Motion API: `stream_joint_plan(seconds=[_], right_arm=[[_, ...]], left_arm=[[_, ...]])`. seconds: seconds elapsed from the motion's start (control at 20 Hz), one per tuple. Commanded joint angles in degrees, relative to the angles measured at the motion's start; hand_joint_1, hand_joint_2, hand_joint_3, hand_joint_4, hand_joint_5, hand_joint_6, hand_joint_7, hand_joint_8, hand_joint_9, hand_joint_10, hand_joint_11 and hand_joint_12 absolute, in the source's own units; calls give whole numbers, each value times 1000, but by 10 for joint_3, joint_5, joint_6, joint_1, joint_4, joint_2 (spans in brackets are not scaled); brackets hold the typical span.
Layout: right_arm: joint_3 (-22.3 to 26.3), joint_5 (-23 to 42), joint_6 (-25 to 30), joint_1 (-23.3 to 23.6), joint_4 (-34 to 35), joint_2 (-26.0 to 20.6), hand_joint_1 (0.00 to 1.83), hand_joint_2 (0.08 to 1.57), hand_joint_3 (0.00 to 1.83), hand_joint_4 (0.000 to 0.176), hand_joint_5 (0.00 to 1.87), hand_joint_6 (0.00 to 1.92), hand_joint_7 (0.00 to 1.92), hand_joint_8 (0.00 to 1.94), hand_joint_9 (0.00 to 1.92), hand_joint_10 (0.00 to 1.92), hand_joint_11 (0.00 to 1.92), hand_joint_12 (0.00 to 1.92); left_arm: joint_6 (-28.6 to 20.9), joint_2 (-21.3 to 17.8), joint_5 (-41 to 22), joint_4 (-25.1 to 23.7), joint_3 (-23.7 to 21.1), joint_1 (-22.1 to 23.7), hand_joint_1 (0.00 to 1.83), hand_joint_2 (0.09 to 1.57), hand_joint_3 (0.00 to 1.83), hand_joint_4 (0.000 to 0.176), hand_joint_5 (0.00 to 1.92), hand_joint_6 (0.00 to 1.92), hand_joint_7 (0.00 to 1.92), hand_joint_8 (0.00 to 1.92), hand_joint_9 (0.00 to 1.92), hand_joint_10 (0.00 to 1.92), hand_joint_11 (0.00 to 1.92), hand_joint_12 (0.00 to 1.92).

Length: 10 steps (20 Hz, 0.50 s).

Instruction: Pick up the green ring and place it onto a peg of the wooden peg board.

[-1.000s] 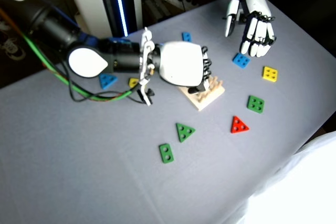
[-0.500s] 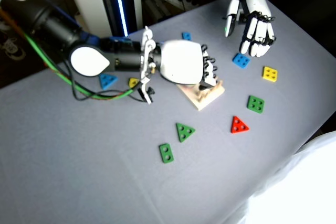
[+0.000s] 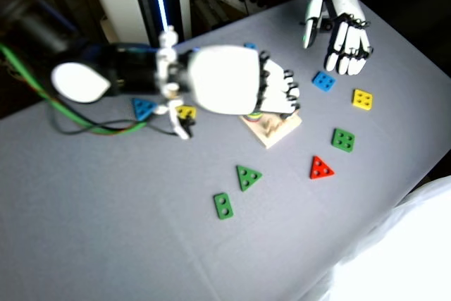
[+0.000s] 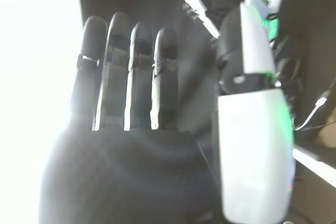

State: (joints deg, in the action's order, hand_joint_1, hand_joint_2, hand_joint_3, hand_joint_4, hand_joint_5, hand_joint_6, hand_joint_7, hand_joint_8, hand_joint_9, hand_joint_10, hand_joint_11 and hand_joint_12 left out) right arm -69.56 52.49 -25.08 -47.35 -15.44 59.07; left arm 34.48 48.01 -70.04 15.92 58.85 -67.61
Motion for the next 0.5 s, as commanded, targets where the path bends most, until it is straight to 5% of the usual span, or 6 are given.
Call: stream_joint_plan(seconds=[0.0, 0.15, 0.35, 0.45], right_arm=[[9, 102, -13, -3, 42, -7, 1067, 1036, 0, 0, 629, 2, 594, 7, 569, 45, 242, 900], [33, 171, -43, -51, 120, -36, 1042, 1049, 5, 0, 626, 0, 579, 0, 569, 39, 227, 892], [60, 272, -59, -121, 207, -55, 1071, 1060, 6, 0, 611, 0, 593, 5, 555, 26, 179, 872], [73, 327, -63, -156, 244, -60, 1060, 1061, 4, 0, 629, 6, 620, 12, 593, 37, 238, 893]], left_arm=[[-5, -1, -81, -10, -3, 1, 753, 1308, 0, 0, 616, 5, 420, 5, 315, 12, 0, 800], [-17, -4, -100, -16, -5, 1, 816, 1284, 0, 0, 613, 0, 535, 2, 497, 13, 20, 1108], [-19, -9, -138, -16, -8, 2, 827, 1246, 1, 0, 544, 1, 529, 0, 505, 1, 127, 932], [-18, -15, -154, -13, -15, 1, 620, 1246, 1, 0, 382, 0, 375, 0, 310, 0, 4, 668]])
